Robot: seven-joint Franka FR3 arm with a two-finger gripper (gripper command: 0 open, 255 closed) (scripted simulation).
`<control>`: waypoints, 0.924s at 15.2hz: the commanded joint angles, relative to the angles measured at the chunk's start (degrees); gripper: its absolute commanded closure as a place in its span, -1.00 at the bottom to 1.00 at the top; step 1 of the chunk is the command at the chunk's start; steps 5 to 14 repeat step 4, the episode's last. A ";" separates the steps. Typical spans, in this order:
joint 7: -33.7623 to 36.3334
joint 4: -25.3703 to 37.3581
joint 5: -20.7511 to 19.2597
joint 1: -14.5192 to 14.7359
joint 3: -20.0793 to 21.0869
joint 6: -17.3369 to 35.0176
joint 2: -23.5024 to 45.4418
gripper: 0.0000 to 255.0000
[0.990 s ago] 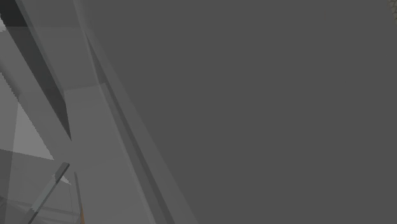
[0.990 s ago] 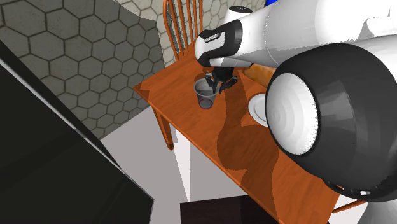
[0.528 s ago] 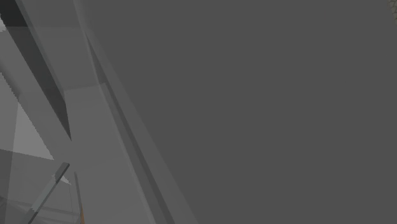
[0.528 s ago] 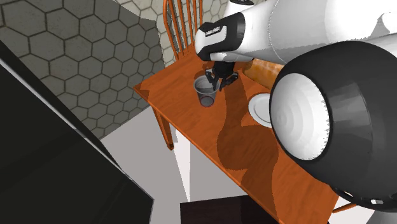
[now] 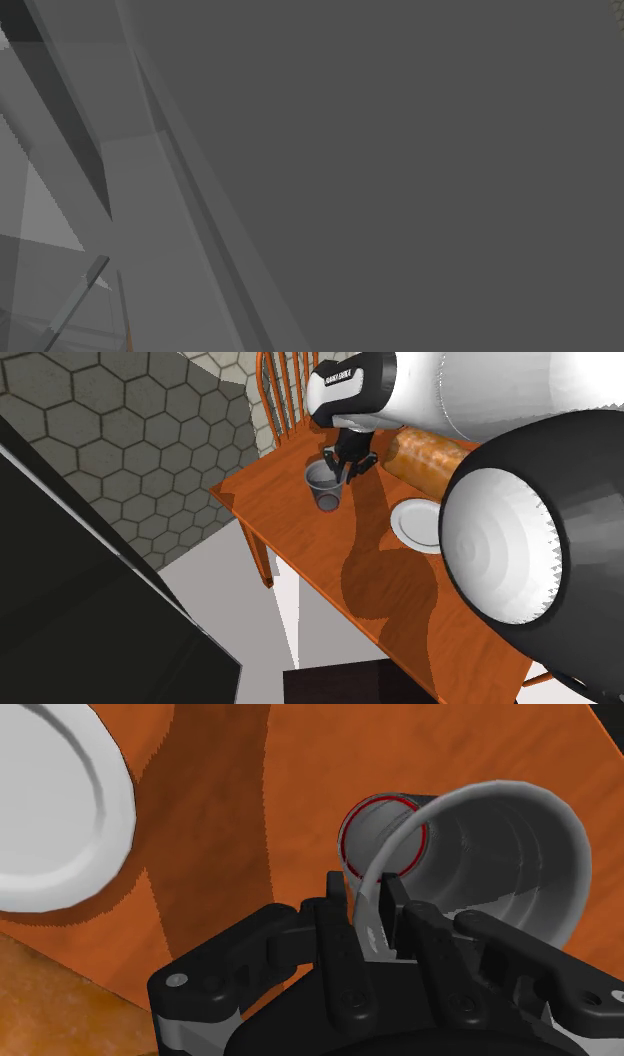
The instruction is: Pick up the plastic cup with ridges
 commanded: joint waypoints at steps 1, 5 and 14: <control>0.12 0.59 -0.09 -0.02 -0.04 -1.28 -0.71 1.00; 0.21 0.98 -0.14 -0.02 -0.06 -2.02 -1.07 1.00; 0.21 0.98 -0.14 -0.02 -0.06 -2.02 -1.07 1.00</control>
